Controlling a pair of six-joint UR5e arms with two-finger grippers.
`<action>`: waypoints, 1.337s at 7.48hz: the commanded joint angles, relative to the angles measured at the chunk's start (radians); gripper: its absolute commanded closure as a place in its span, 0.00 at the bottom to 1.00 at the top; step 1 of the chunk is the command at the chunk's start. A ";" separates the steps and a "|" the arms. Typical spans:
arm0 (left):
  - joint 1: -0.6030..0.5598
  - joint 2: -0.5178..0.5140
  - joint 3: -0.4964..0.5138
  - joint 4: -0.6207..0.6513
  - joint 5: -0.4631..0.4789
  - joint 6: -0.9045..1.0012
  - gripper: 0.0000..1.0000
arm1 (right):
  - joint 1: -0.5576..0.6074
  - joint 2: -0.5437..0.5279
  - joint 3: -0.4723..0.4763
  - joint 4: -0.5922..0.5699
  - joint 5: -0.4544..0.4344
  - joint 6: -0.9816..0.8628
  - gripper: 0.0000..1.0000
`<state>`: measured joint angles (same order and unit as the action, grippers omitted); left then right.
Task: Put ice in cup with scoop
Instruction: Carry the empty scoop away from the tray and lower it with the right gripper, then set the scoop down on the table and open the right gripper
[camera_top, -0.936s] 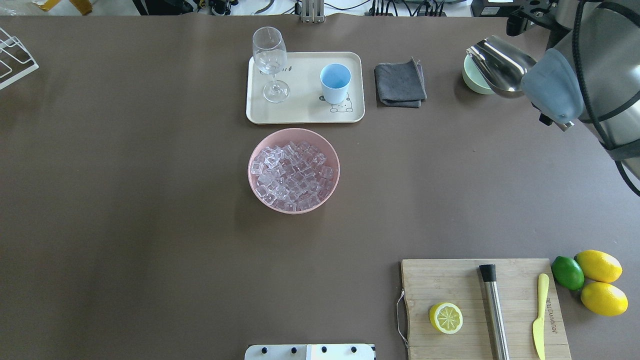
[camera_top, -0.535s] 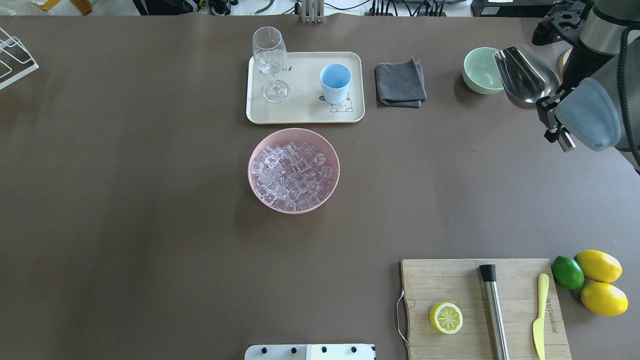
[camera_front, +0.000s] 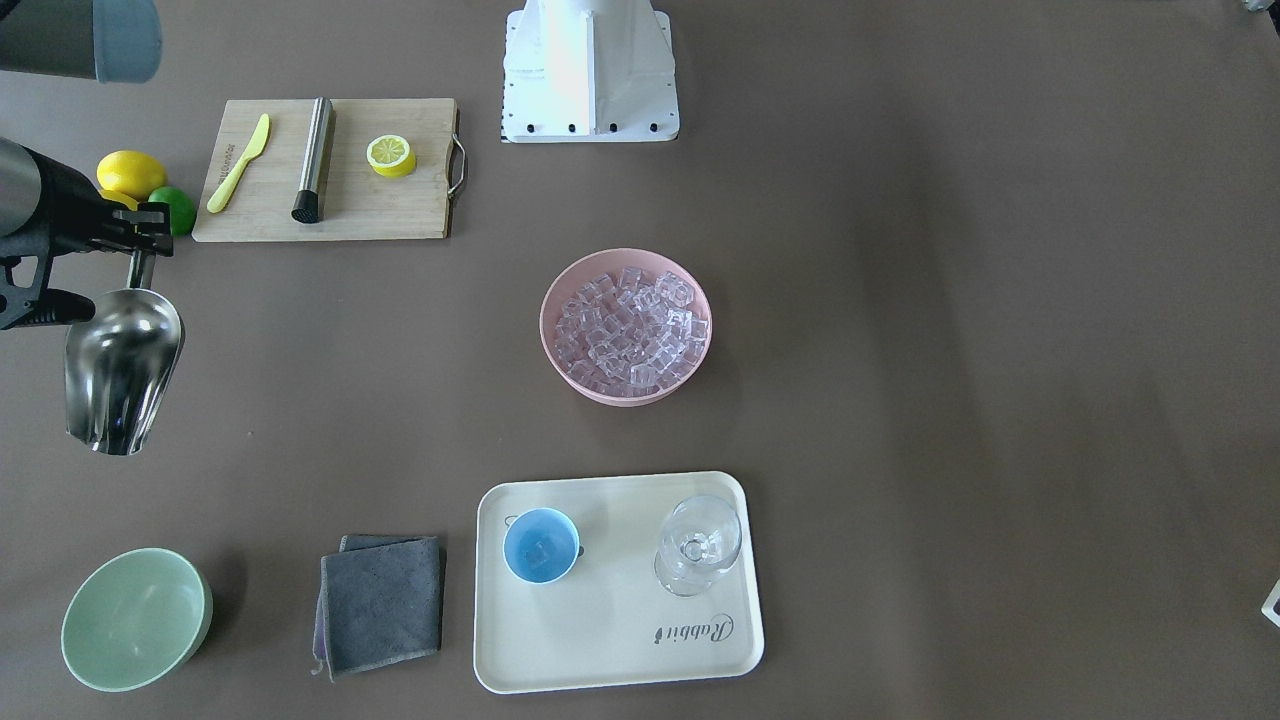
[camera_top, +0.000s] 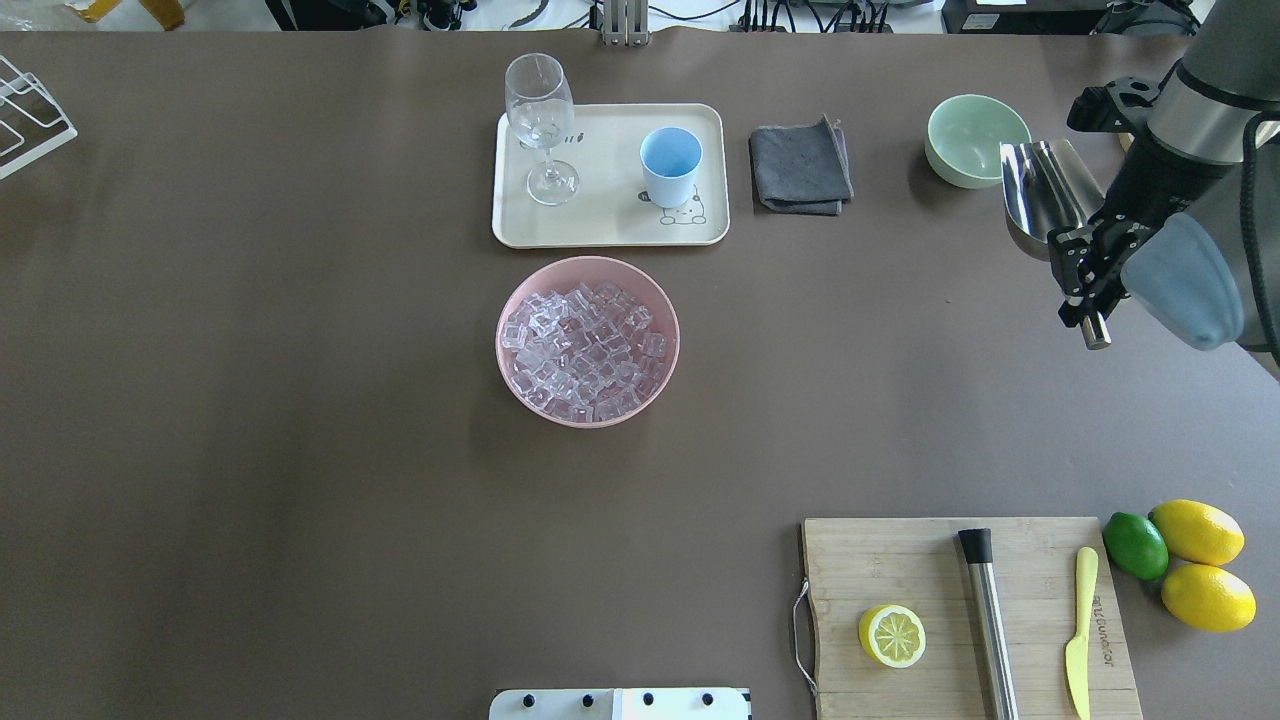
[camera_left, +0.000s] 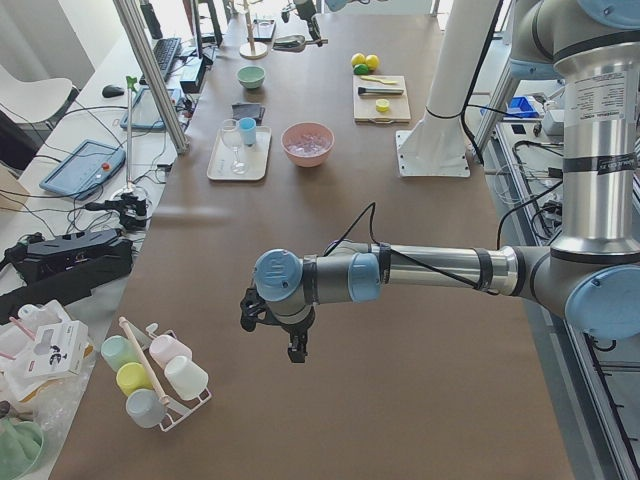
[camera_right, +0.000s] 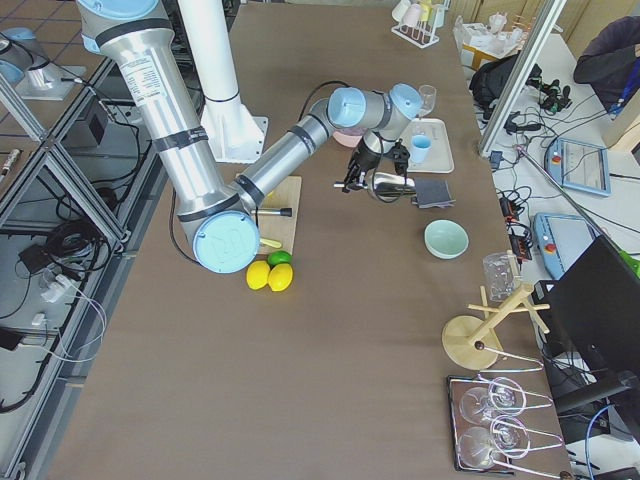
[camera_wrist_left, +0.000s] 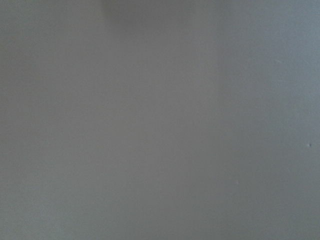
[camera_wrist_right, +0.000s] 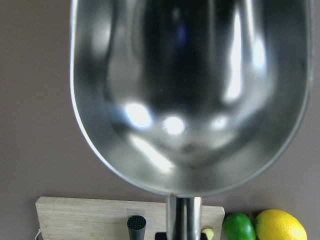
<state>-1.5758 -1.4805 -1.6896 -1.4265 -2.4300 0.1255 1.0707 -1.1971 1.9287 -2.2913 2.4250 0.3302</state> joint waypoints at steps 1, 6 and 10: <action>-0.004 0.000 -0.002 0.001 0.006 -0.001 0.02 | -0.118 -0.173 -0.006 0.447 -0.001 0.305 1.00; -0.004 0.000 0.001 0.001 0.008 -0.001 0.02 | -0.336 -0.237 -0.109 0.865 -0.066 0.644 1.00; -0.006 0.000 -0.001 0.003 0.006 -0.001 0.02 | -0.336 -0.220 -0.157 0.857 0.016 0.636 1.00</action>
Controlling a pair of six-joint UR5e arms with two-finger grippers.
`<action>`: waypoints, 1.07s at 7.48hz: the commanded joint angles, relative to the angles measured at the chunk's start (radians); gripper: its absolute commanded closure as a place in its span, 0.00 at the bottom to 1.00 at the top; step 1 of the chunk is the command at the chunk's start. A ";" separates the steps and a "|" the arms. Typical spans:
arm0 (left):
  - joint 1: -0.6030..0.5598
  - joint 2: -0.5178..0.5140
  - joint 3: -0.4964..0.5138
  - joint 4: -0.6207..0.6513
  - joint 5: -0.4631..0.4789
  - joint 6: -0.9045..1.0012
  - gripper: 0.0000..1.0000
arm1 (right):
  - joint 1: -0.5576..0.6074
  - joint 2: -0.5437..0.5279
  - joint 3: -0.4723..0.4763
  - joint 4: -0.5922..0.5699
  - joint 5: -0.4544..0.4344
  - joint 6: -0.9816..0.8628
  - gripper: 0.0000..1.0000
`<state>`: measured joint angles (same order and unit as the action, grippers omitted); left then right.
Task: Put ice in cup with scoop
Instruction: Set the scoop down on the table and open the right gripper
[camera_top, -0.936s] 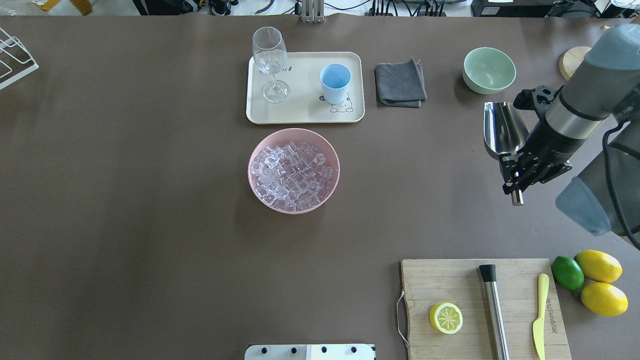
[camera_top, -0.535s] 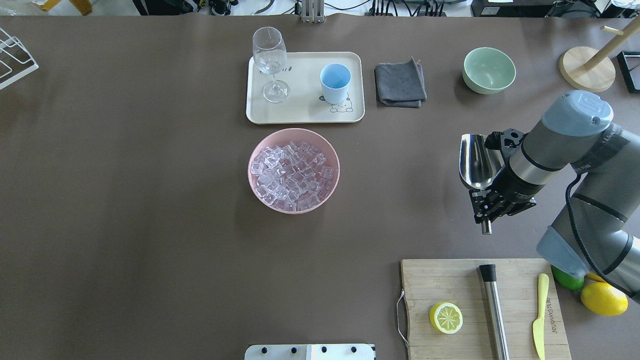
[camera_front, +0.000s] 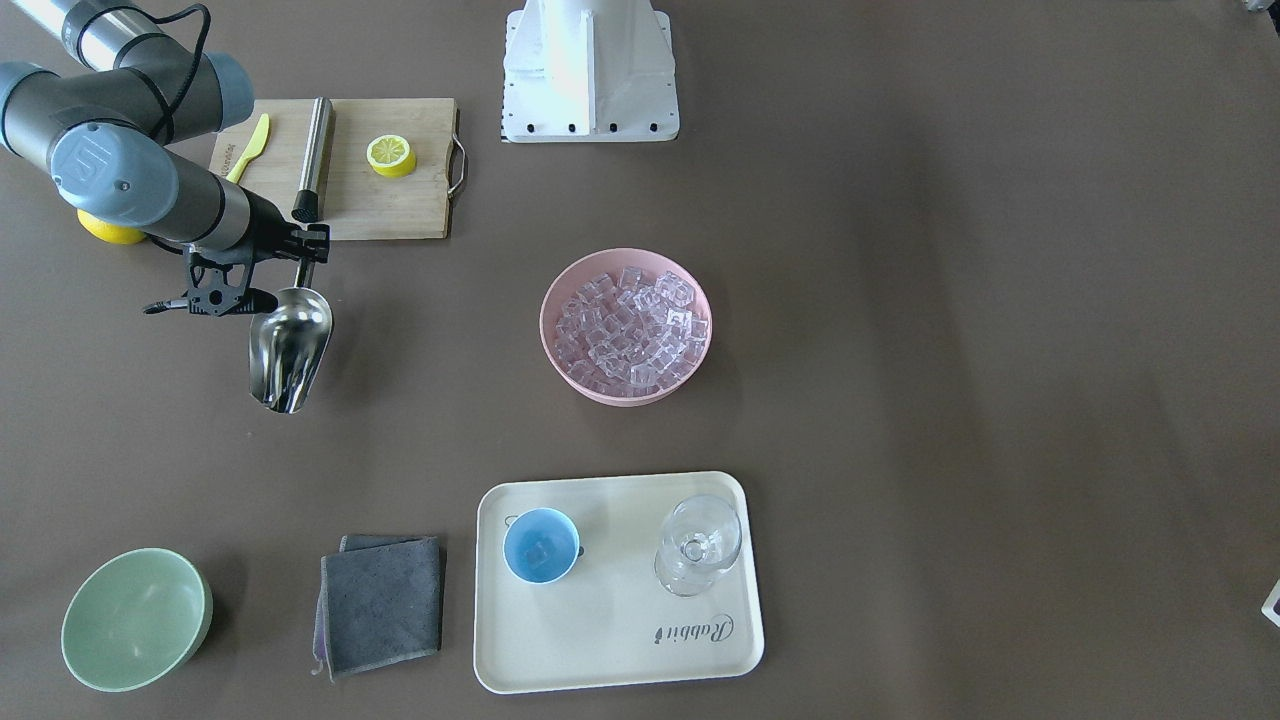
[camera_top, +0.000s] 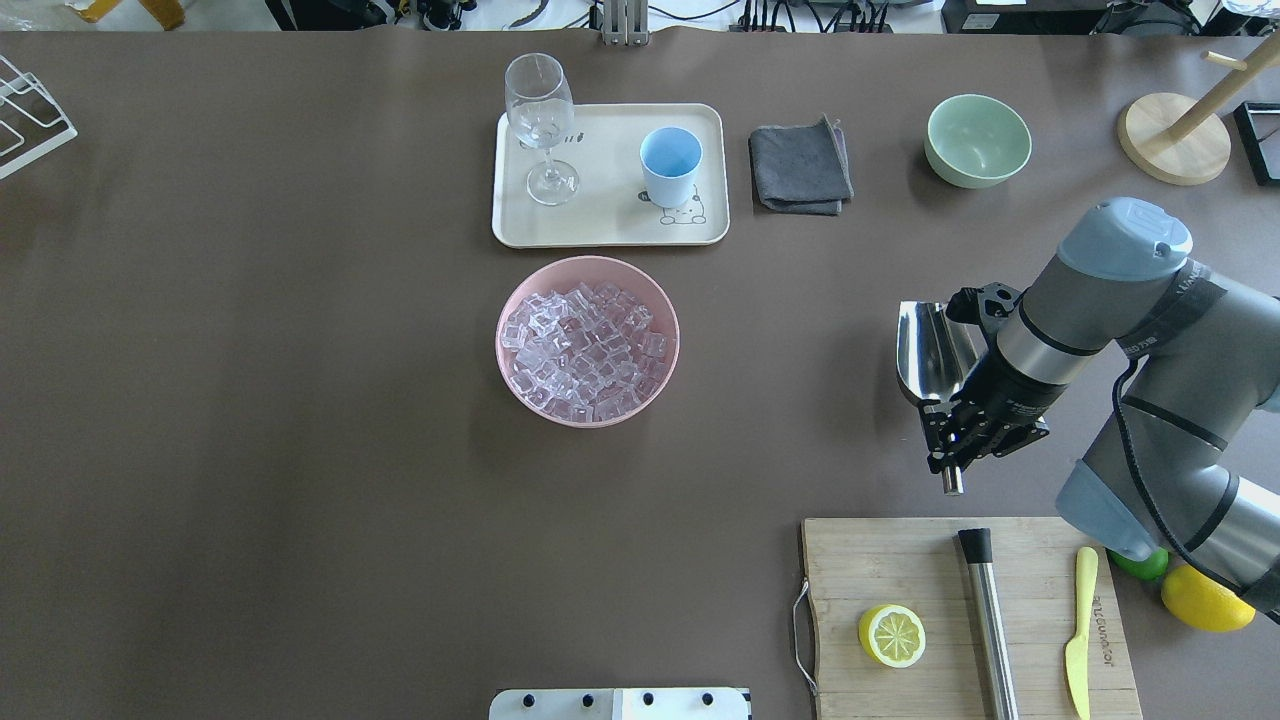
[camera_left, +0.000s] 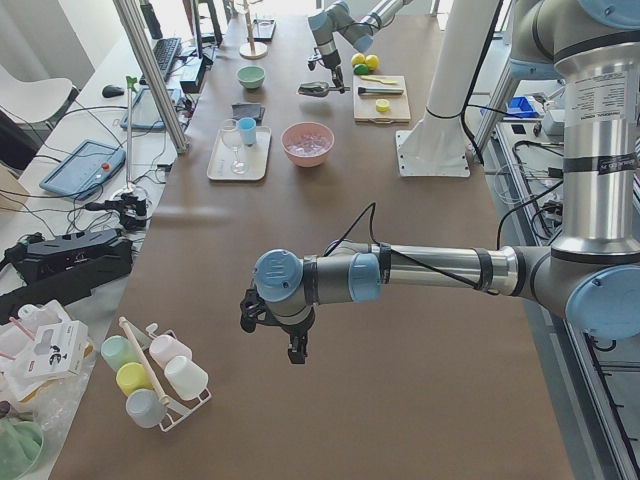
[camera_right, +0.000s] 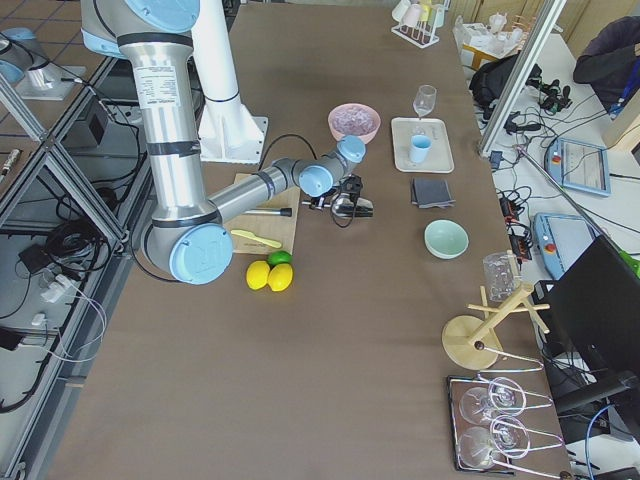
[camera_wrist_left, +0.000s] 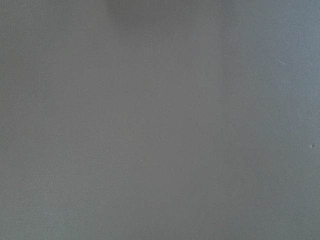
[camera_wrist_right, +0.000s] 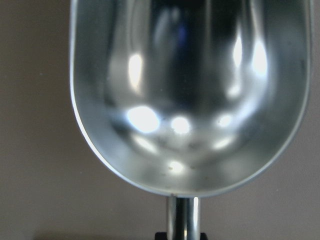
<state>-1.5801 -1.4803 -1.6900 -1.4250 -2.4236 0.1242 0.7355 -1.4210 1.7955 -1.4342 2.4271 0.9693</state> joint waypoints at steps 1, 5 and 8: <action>-0.001 0.002 0.000 0.001 0.000 0.000 0.02 | -0.001 0.011 -0.034 -0.002 0.021 -0.003 1.00; -0.003 0.002 0.000 0.001 0.000 0.000 0.02 | -0.001 0.027 -0.061 -0.003 0.052 -0.001 1.00; -0.003 0.002 0.001 0.001 0.000 0.000 0.02 | -0.001 0.024 -0.057 -0.002 0.043 -0.008 0.03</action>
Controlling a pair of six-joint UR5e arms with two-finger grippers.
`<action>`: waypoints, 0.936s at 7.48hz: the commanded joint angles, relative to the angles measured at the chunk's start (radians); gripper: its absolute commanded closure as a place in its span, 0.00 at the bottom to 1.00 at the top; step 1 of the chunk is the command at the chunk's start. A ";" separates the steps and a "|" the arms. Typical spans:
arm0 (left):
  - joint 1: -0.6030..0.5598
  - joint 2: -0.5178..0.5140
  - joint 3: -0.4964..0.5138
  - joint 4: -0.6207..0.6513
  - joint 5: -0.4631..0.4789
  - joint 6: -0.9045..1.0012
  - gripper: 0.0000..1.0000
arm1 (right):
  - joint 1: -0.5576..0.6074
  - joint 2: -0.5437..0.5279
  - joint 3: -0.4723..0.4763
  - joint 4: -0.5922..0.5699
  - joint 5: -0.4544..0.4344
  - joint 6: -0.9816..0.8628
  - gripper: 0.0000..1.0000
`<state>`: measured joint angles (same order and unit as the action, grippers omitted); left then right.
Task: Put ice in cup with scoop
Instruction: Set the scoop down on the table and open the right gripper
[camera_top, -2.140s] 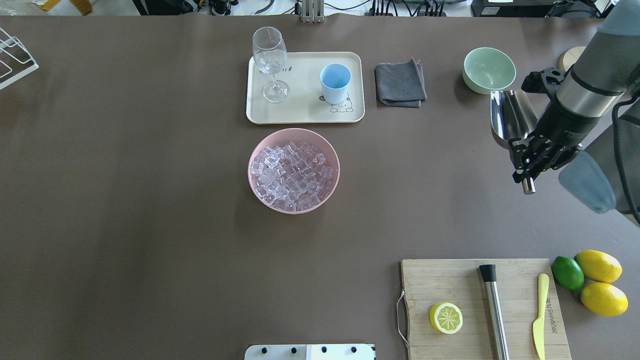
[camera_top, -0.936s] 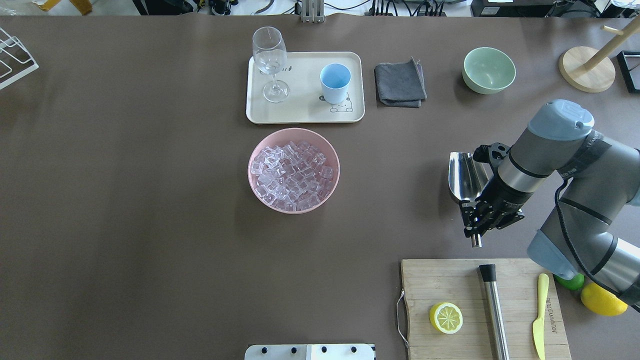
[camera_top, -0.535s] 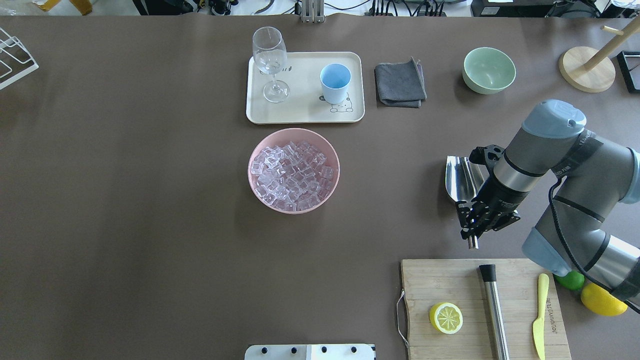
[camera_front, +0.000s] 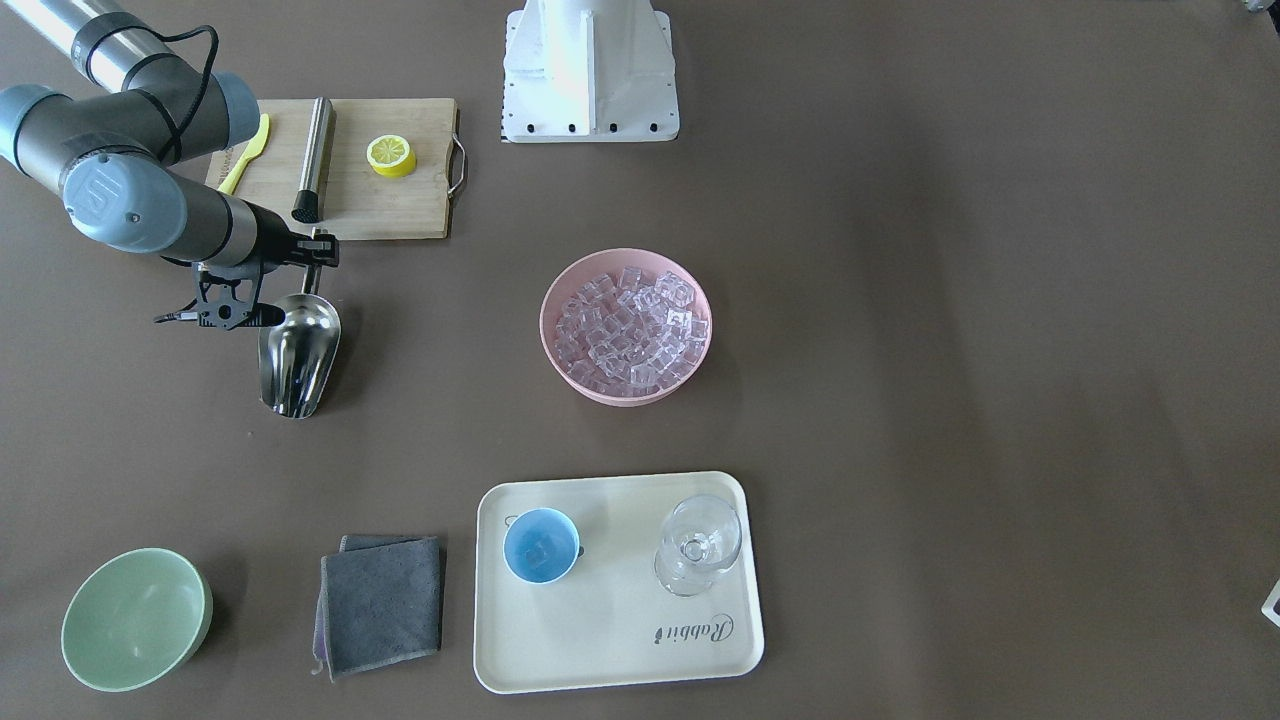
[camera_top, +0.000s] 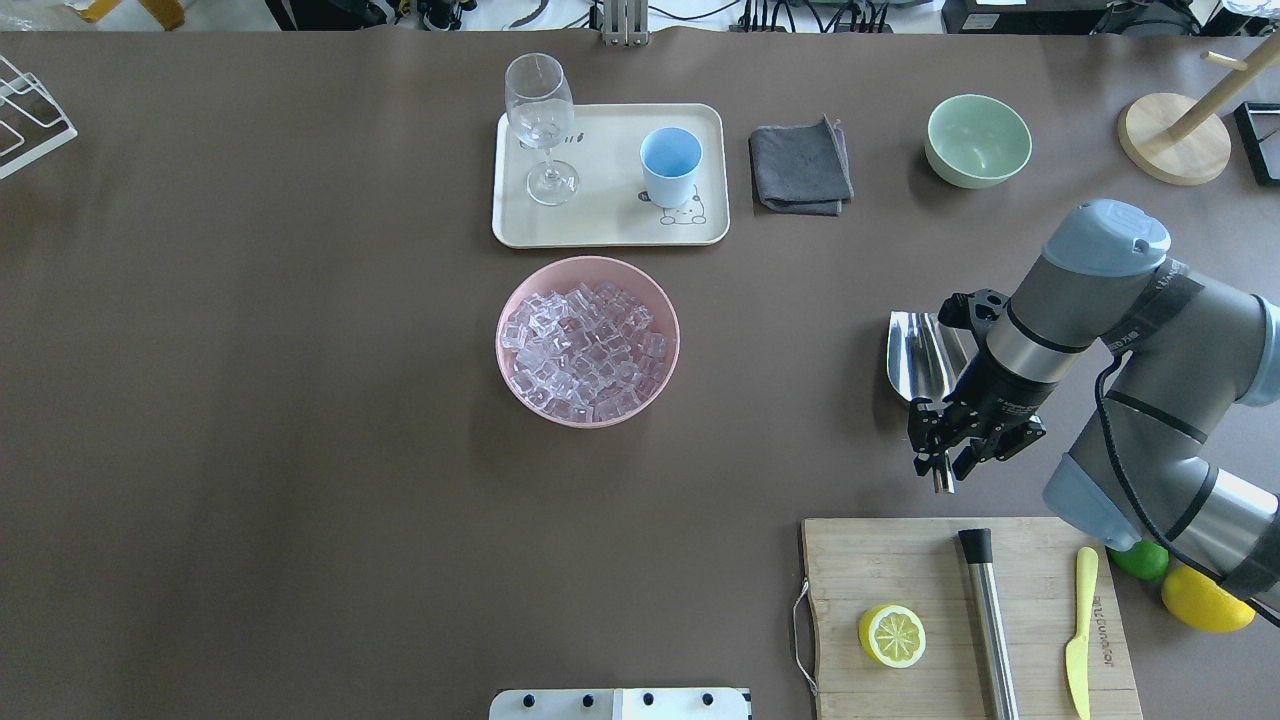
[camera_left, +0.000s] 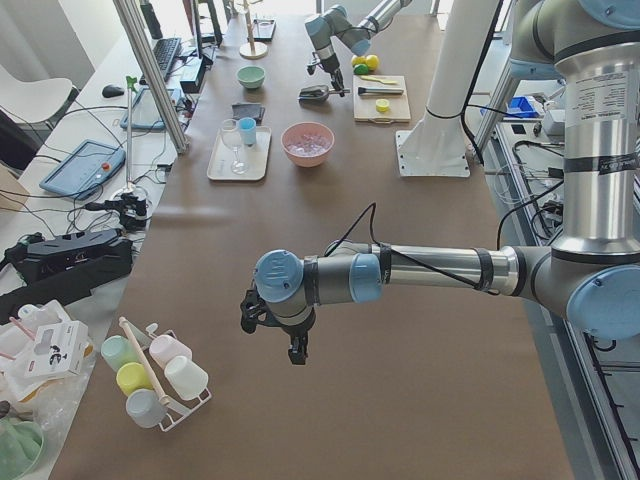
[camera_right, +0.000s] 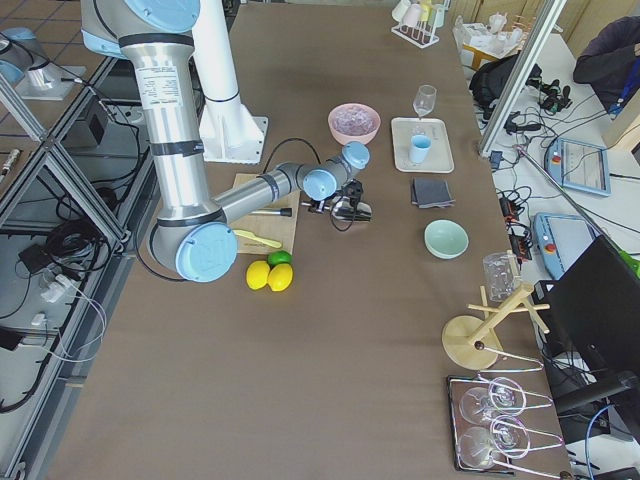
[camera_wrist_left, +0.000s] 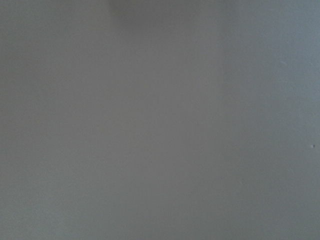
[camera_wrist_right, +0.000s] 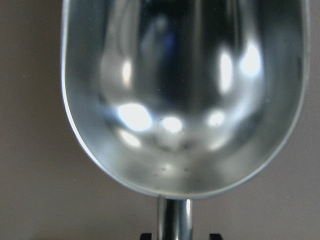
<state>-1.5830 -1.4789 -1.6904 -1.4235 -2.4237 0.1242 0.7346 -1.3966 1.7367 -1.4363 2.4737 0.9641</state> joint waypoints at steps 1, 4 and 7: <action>0.000 0.000 0.002 0.002 0.000 0.000 0.02 | 0.000 -0.002 0.004 0.000 -0.006 -0.002 0.03; 0.000 0.000 0.003 0.002 0.002 0.000 0.02 | 0.040 -0.005 0.007 -0.003 -0.001 -0.005 0.01; 0.000 0.000 0.005 0.002 0.002 0.000 0.02 | 0.167 -0.002 0.058 -0.152 -0.009 -0.187 0.01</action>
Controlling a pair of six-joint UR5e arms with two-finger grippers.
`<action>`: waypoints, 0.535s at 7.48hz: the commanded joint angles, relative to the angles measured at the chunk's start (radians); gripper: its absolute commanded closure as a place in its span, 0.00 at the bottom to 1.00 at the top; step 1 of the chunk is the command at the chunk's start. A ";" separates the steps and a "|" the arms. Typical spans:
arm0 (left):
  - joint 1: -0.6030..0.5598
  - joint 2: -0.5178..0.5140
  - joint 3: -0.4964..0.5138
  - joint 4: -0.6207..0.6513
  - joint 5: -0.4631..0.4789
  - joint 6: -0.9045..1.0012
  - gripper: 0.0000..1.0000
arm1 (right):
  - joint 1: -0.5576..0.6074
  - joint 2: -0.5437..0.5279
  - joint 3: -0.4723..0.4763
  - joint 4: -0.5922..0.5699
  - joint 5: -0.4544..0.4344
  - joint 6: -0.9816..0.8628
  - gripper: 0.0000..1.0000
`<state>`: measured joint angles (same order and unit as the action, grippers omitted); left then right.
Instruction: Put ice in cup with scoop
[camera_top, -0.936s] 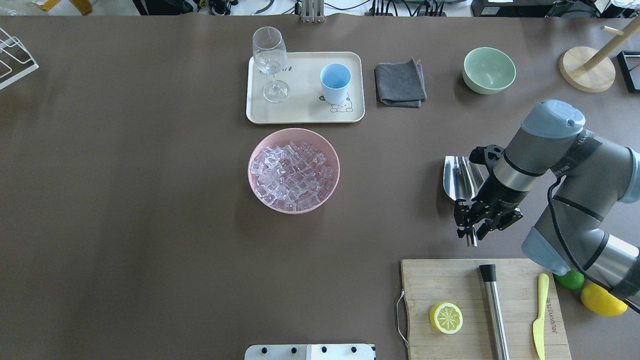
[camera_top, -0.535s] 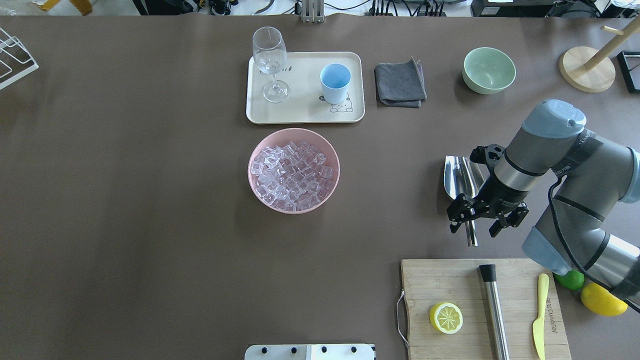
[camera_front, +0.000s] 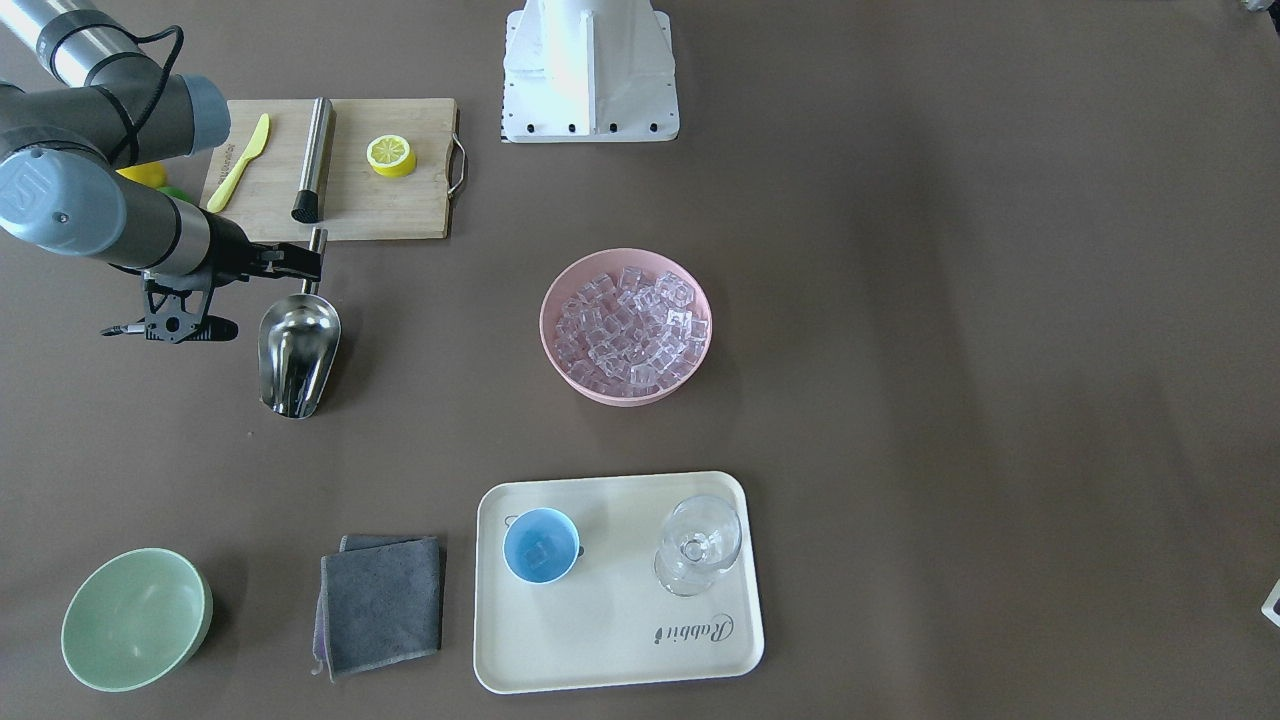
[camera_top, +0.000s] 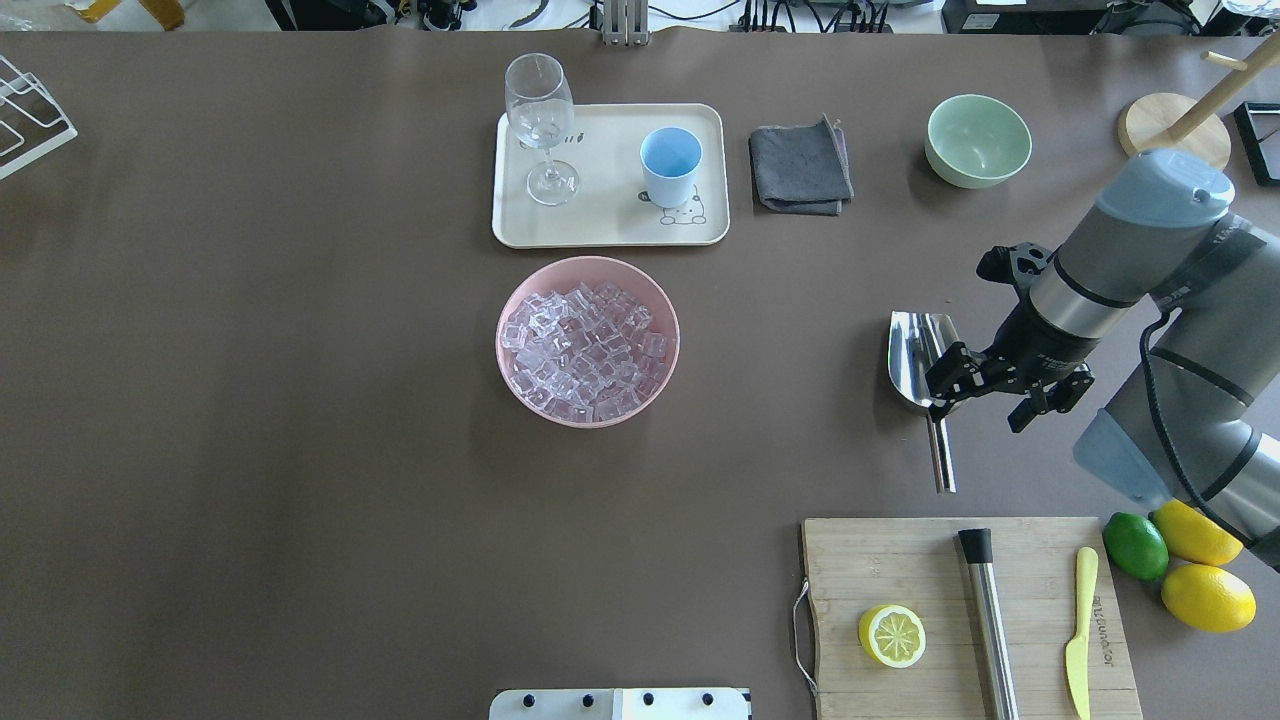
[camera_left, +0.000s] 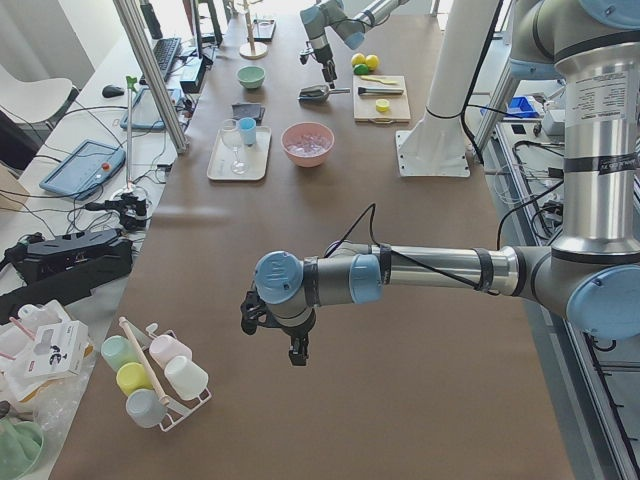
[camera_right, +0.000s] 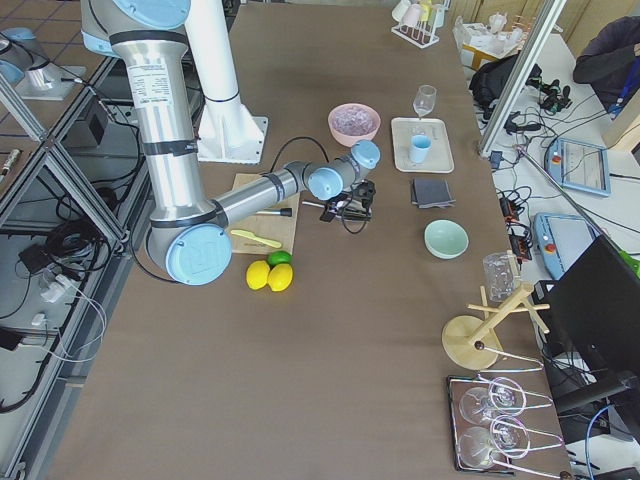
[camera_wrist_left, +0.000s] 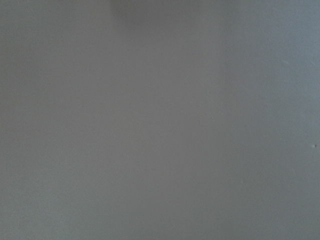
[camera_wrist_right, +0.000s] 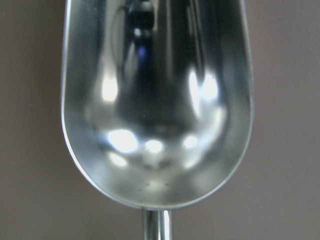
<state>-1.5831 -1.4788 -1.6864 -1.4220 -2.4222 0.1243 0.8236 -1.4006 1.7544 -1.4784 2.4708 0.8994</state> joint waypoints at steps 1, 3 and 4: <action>0.000 0.002 0.001 0.000 0.000 0.000 0.02 | 0.138 0.000 0.042 -0.168 -0.019 -0.228 0.01; 0.000 0.000 0.001 0.000 0.000 0.000 0.02 | 0.236 0.006 0.042 -0.290 -0.111 -0.441 0.01; 0.000 0.000 0.002 0.000 0.000 0.000 0.02 | 0.297 -0.015 0.042 -0.336 -0.112 -0.564 0.01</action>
<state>-1.5831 -1.4785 -1.6857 -1.4220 -2.4221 0.1243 1.0204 -1.3974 1.7953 -1.7248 2.3882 0.5387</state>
